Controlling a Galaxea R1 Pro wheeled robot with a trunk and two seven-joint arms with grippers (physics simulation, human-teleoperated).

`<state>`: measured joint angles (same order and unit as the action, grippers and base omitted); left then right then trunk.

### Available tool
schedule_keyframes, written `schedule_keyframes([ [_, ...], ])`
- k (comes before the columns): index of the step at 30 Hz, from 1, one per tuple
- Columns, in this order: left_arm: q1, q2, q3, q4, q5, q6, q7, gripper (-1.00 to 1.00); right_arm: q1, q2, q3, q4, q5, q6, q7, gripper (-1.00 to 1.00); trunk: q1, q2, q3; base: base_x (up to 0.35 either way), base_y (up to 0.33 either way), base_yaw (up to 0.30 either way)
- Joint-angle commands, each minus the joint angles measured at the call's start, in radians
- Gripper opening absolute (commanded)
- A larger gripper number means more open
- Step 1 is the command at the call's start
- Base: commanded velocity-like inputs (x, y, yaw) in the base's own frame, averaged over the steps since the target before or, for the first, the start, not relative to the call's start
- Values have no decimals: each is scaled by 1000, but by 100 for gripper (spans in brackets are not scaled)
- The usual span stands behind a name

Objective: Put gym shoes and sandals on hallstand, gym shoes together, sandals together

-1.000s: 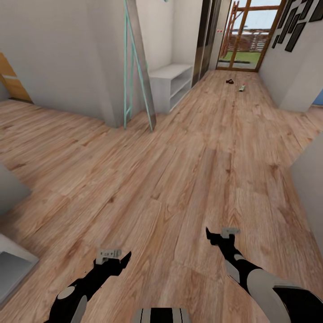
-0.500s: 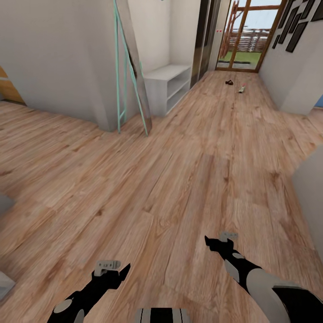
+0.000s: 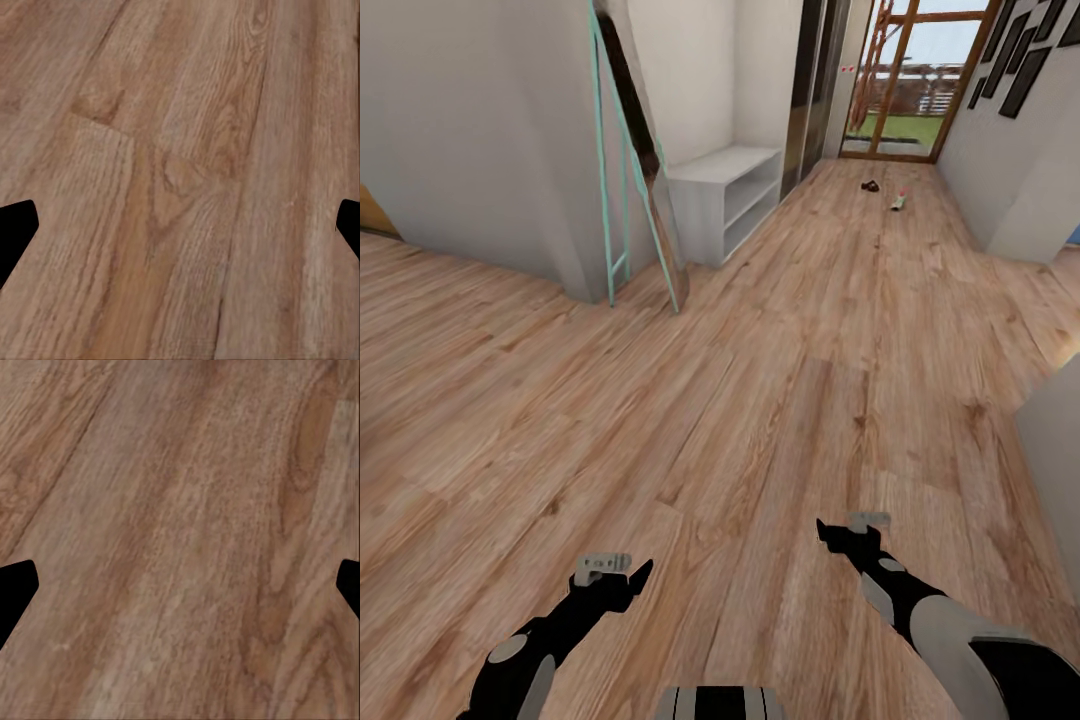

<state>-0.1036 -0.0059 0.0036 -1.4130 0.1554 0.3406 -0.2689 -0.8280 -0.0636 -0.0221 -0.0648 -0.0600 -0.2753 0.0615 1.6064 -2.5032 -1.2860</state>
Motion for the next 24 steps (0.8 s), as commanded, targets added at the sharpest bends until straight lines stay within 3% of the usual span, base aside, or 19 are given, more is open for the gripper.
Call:
schedule_keyframes([
  [1, -9, 0, 1, -1, 10, 9, -1, 100, 0, -1, -3, -14, -7, -1, 7, 100, 0, 0, -1, 305, -160, 0],
  [4, -31, -1, 1, -1, 10, 9, -1, 100, 0, -3, -5, -142, -13, 26, 7, 100, 0, 0, -1, 305, -160, 0],
  [6, -39, -1, 1, -1, 11, 9, -2, 100, 0, -6, -6, -234, -17, 97, 7, 100, 0, 0, -1, 305, -160, 0],
  [9, -42, -1, 0, -1, 11, 9, -2, 100, 0, -6, -4, -363, -19, 265, 7, 100, 0, 0, -1, 305, -160, 0],
  [10, -43, -1, -1, -1, 11, 9, -2, 100, 0, -6, -3, -427, -17, 361, 6, 100, 0, 0, -1, 305, -160, 0],
  [12, -43, -2, -1, -1, 11, 9, -2, 100, 0, -5, -2, -483, -14, 452, 5, 100, 0, 0, -1, 305, -160, 0],
  [14, -40, -2, -1, -2, 12, 9, -3, 100, 0, -4, -1, -555, -11, 594, 3, 100, 0, 0, -1, 305, -160, 0],
  [16, -39, -2, -3, -2, 12, 9, -3, 100, 0, -1, 1, -585, -9, 666, 1, 100, 0, 0, -1, 306, -160, 0],
  [24, -36, -2, -5, -3, 11, 9, -3, 100, 0, 2, -3, -605, -17, 712, -2, 100, 0, 0, -1, 306, -160, 0],
])
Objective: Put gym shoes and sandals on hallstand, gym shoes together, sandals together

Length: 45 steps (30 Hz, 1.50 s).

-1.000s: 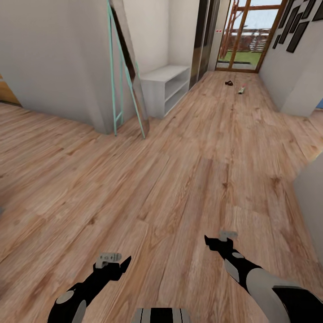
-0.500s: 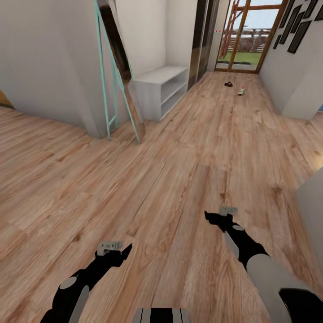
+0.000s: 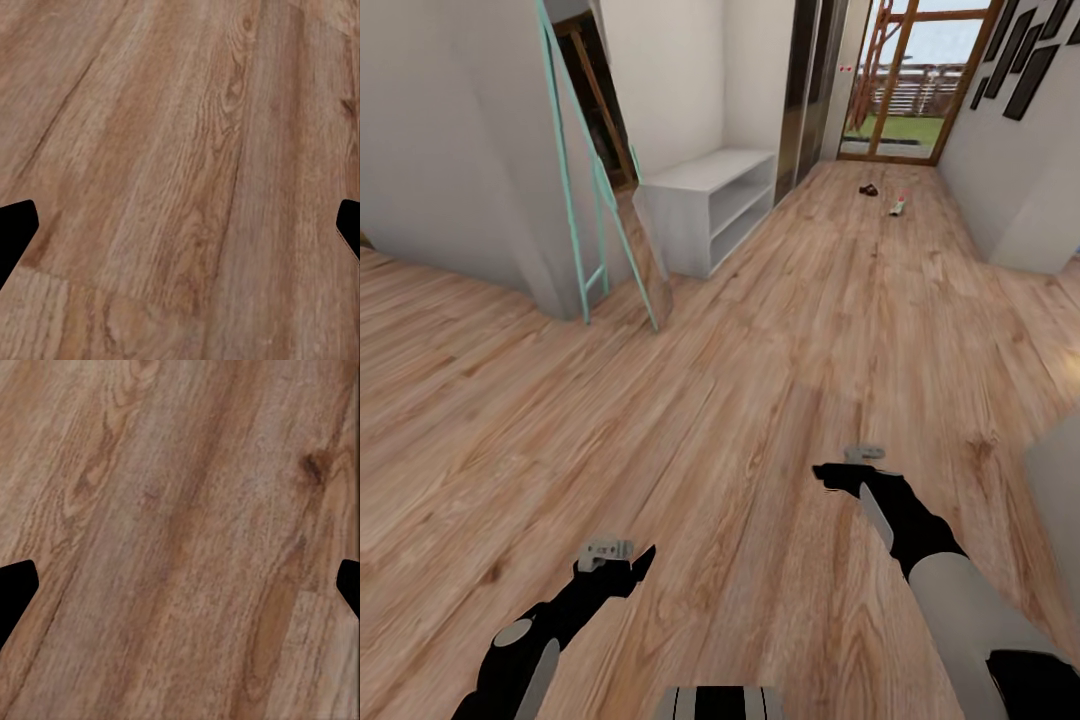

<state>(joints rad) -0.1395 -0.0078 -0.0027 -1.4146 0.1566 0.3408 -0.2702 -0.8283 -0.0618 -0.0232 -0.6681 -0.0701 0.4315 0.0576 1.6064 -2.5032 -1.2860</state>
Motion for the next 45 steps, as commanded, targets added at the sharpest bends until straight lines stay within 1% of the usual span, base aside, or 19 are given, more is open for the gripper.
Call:
schedule_keyframes([
  [1, -1, -1, 1, -1, 10, 9, -1, 100, 0, -2, -3, -2, -8, 4, 2, 100, 0, 0, -1, 305, -160, -7],
  [8, -1, 0, 10, 0, 10, 9, -2, 100, 0, -7, -4, -5, -10, -2, 4, 100, 0, 0, -1, 305, -159, -151],
  [15, -1, 0, 14, 0, 11, 9, -1, 100, 0, -8, -6, -4, -9, -57, 3, 100, 0, 0, -1, 305, -159, -245],
  [22, -2, 0, 15, 0, 11, 9, -1, 100, 0, -8, -5, -4, -7, -73, 1, 100, 0, 0, -1, 305, -158, -33],
  [25, -2, 0, 14, 0, 11, 9, -1, 100, 0, -8, -4, 14, 0, -134, 2, 100, 0, 0, -1, 305, -155, -1],
  [26, -2, 0, 14, 0, 10, 9, -2, 100, 0, -7, -3, 91, 2, -338, 1, 100, 0, 0, -1, 305, -154, 0],
  [27, -2, 0, 14, 1, 10, 9, -2, 100, 0, -7, -3, 108, 2, -373, 1, 100, 0, 0, -1, 305, -154, 0],
  [28, -2, 0, 13, 1, 9, 9, -3, 100, 0, -7, -3, 140, 2, -435, 1, 100, 0, 0, -1, 305, -154, 0],
  [30, -2, 0, 13, 1, 9, 9, -3, 100, 0, -7, -3, 179, 3, -499, 2, 100, 0, 0, -1, 305, -154, 0],
  [31, -2, 0, 12, 2, 9, 9, -3, 100, 0, -7, -3, 199, 3, -528, 2, 100, 0, 0, -1, 305, -154, 0],
  [33, -2, 0, 13, 2, 9, 9, -3, 100, 0, -7, -3, 229, 4, -562, 3, 100, 0, 0, -1, 305, -154, 0],
  [36, -2, 0, 13, 3, 9, 9, -3, 100, 0, -7, -3, 251, 4, -623, 4, 100, 0, 0, -1, 306, -154, 0],
  [37, -2, 0, 13, 4, 9, 9, -3, 100, 0, -7, -2, 264, 4, -672, 4, 100, 0, 0, -1, 306, -154, 0],
  [40, -3, 0, 12, 6, 9, 9, -3, 100, 0, -4, -2, 298, 5, -773, 4, 100, 0, 0, -1, 306, -154, 0],
  [41, -3, 0, 11, 7, 9, 9, -3, 100, 0, -2, -2, 330, 5, -853, 2, 100, 0, 0, -1, 306, -154, 0],
  [42, -3, 0, 11, 8, 9, 9, -3, 100, 0, -1, -2, 347, 5, -895, 2, 100, 0, 0, -1, 305, -154, 0],
  [43, -3, 0, 11, 8, 9, 9, -3, 100, 0, 0, -1, 380, 5, -976, 3, 100, 0, 0, -1, 306, -154, 0],
  [44, -3, 0, 11, 9, 9, 9, -3, 100, 0, 1, -1, 394, 5, -1014, 3, 100, 0, 0, -1, 306, -154, 0],
  [45, -3, 0, 11, 9, 9, 9, -3, 100, 0, 2, 0, 434, 6, -1134, 3, 100, 0, 0, -1, 305, -154, 0],
])
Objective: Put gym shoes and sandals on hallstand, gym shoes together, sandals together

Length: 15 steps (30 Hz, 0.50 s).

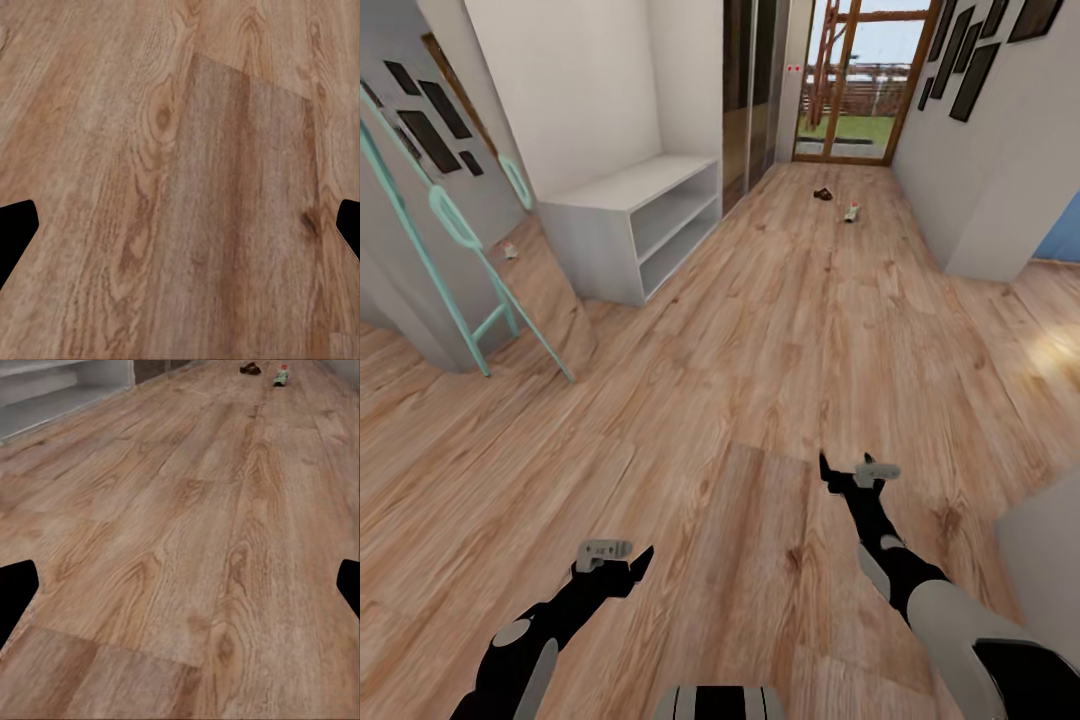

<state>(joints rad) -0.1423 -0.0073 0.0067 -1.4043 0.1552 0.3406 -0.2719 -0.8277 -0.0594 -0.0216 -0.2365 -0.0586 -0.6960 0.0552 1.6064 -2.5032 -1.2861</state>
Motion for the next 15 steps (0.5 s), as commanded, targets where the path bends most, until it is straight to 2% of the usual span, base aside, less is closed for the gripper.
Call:
schedule_keyframes([
  [1, 0, 0, 1, -1, 11, 9, -1, 100, -1, 0, -1, 13, -6, -42, 6, 100, 0, 0, -1, 306, -154, 0],
  [3, 0, 0, 2, -1, 11, 9, -1, 100, -1, 1, -1, 23, -7, -78, 7, 100, 0, 0, -1, 309, -141, 0],
  [7, 0, 0, 2, -1, 14, 9, 0, 100, -1, 1, 1, 29, -7, -98, 6, 100, 0, 0, -1, 323, -59, 0],
  [15, 0, 0, 3, -2, 15, 9, 0, 100, -1, 1, 3, 30, -7, -103, 6, 100, 0, 0, -1, 334, 70, 0],
])
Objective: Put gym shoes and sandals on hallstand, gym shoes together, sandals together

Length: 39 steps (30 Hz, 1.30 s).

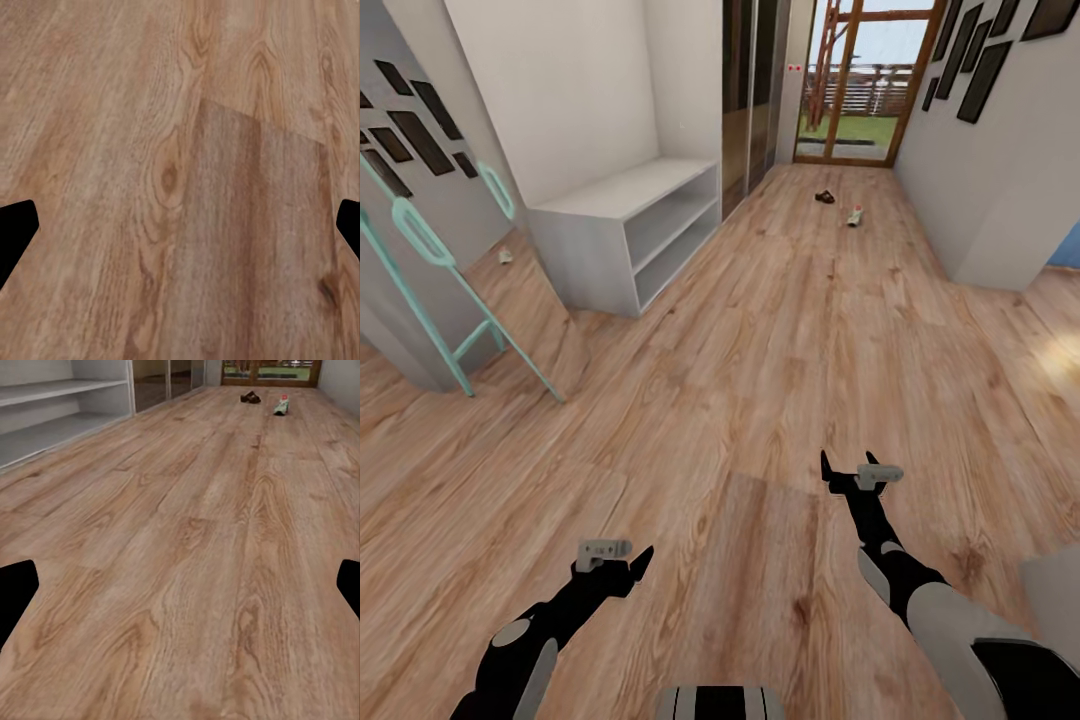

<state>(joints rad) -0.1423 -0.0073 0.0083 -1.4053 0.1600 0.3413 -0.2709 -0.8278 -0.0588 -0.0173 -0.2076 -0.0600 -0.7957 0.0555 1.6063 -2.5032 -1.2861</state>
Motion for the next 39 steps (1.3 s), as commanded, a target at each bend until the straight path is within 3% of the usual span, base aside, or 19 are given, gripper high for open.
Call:
schedule_keyframes([
  [1, 0, 0, 1, -1, 11, 8, -1, 100, -1, 0, -2, 1, -6, -3, 6, 100, 0, 0, -1, 336, 99, 0],
  [8, 0, 0, 1, -4, 9, 8, -2, 100, -1, -5, -3, 23, -7, -2, 13, 100, 0, 0, -1, 336, 101, 0],
  [13, 0, 0, 2, -4, 8, 8, -2, 100, -1, -4, 0, 149, -3, -2, 15, 100, 0, 0, -1, 336, 101, 0],
  [23, 0, 0, 2, -4, 7, 8, -1, 100, -1, -6, 5, 195, 50, 1, 33, 100, 0, 0, -1, 336, 95, 0],
  [25, 0, 0, 2, -4, 7, 8, -1, 100, -1, -9, 5, 196, 50, 3, 66, 100, 0, 0, -1, 336, 86, 0],
  [30, 0, 0, -6, -4, 6, 8, -1, 100, -1, -13, 0, 199, 49, 67, 269, 100, 0, 0, -1, 336, 58, 0],
  [31, 0, 0, -7, -4, 6, 8, -1, 100, -1, -14, -4, 200, 48, 123, 380, 100, 0, 0, -1, 336, 17, 0],
  [32, 0, 0, -7, -4, 6, 8, -1, 100, -1, -15, -5, 201, 46, 143, 416, 100, 0, 0, -1, 336, 14, 0],
  [33, 0, 0, -8, -4, 6, 8, -1, 100, -1, -17, -7, 199, 44, 198, 508, 100, 0, 0, -1, 336, 7, 0],
  [39, 0, 0, -10, -4, 6, 8, -1, 100, -1, -24, -8, 195, 42, 280, 607, 100, 0, 0, -1, 336, 3, 0],
])
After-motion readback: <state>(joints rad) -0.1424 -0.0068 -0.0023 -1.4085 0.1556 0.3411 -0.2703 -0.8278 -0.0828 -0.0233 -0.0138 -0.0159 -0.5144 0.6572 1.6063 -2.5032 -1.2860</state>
